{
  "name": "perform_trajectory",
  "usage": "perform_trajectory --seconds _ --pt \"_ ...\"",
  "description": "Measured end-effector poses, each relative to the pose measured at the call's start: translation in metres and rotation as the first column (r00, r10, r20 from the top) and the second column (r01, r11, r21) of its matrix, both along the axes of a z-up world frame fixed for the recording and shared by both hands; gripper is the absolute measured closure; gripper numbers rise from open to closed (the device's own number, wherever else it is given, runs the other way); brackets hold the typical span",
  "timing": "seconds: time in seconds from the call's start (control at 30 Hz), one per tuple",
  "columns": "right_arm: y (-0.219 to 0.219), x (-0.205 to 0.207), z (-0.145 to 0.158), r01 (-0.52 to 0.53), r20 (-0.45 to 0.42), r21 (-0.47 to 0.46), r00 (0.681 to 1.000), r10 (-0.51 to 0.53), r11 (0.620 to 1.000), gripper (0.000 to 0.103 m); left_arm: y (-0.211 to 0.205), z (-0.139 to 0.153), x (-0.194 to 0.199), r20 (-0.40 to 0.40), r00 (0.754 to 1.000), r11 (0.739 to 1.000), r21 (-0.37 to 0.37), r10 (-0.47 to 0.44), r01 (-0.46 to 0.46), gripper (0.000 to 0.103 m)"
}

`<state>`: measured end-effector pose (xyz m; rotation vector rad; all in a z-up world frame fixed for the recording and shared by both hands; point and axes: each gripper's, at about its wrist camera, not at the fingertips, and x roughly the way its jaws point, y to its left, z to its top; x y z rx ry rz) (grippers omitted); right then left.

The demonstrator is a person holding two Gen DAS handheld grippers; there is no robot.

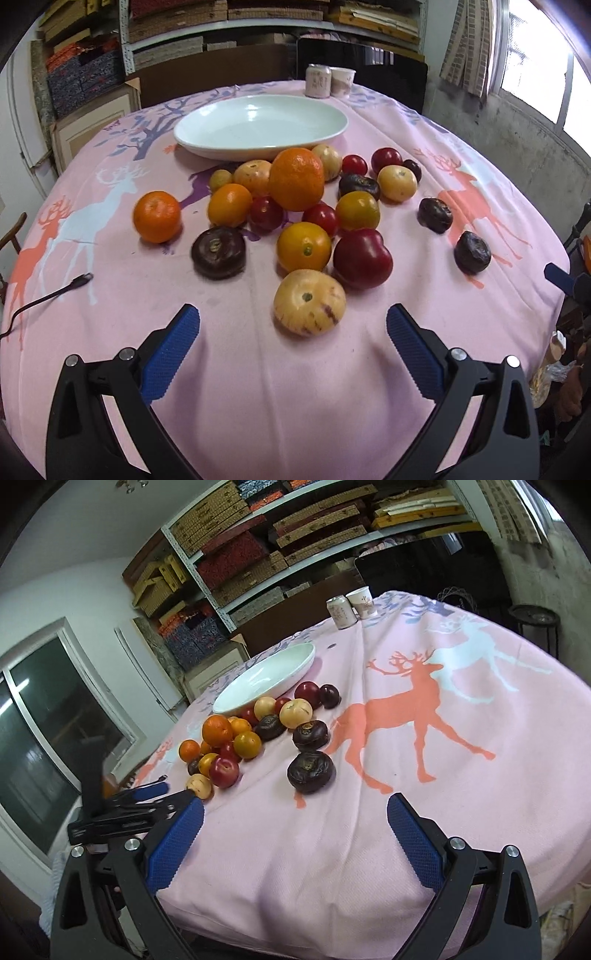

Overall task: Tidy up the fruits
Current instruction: 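Grasp a dark mangosteen with the right tool while the left tool grasps a pale striped melon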

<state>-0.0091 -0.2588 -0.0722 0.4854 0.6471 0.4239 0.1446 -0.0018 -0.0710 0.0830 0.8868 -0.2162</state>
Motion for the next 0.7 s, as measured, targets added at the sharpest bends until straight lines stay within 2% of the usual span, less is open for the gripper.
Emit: perform_trajectory --seconds 0.1,0.17,0.23,0.33,0.4,0.43,0.5,0.6,0.63,0.7 --pt "-0.005 0.018 -0.003 -0.019 -0.03 0.015 0.999 0.019 1.0 0.003 -0.008 -0.002 0.01 -0.008 0.999 0.999 0.006 -0.033 0.033 0.009" --pt "-0.005 0.023 -0.007 -0.039 -0.068 0.02 0.997 0.04 0.999 0.003 -0.013 -0.006 0.015 -0.027 0.998 0.998 0.003 -0.057 0.057 0.039" --pt "-0.002 0.026 -0.009 -0.043 -0.07 0.006 0.997 0.044 0.999 0.003 -0.015 -0.014 0.019 -0.057 0.996 0.998 -0.014 -0.068 0.067 0.047" --pt "0.004 0.027 -0.008 -0.054 -0.064 -0.038 0.997 0.051 0.998 0.003 -0.017 -0.013 0.017 -0.04 0.997 0.997 -0.016 -0.073 0.072 0.048" --pt "0.01 0.029 -0.008 -0.055 -0.075 -0.084 0.996 0.048 0.995 0.003 -0.014 -0.012 0.019 -0.037 0.997 0.998 -0.033 -0.064 0.063 0.054" --pt "0.012 0.03 -0.009 -0.055 -0.079 -0.105 0.996 0.047 0.993 0.003 -0.011 -0.011 0.017 -0.031 0.998 0.998 -0.041 -0.054 0.053 0.062" --pt "0.019 0.033 -0.008 -0.055 -0.072 -0.168 0.996 0.043 0.984 0.003 -0.001 -0.008 0.016 -0.032 0.998 0.995 -0.093 -0.048 0.045 0.062" --pt "0.031 0.043 -0.002 -0.059 -0.042 -0.257 0.998 0.05 0.965 0.004 0.016 -0.004 0.007 -0.01 1.0 0.993 -0.116 -0.013 0.012 0.062" --pt "0.033 0.047 -0.001 -0.061 -0.037 -0.272 0.998 0.053 0.96 0.005 0.025 -0.004 0.005 -0.008 1.0 0.992 -0.127 0.006 -0.007 0.062" --pt "0.039 0.06 0.0 -0.078 -0.044 -0.293 0.997 0.068 0.953 0.016 0.042 -0.003 0.003 -0.011 0.999 0.988 -0.148 0.044 -0.045 0.062"
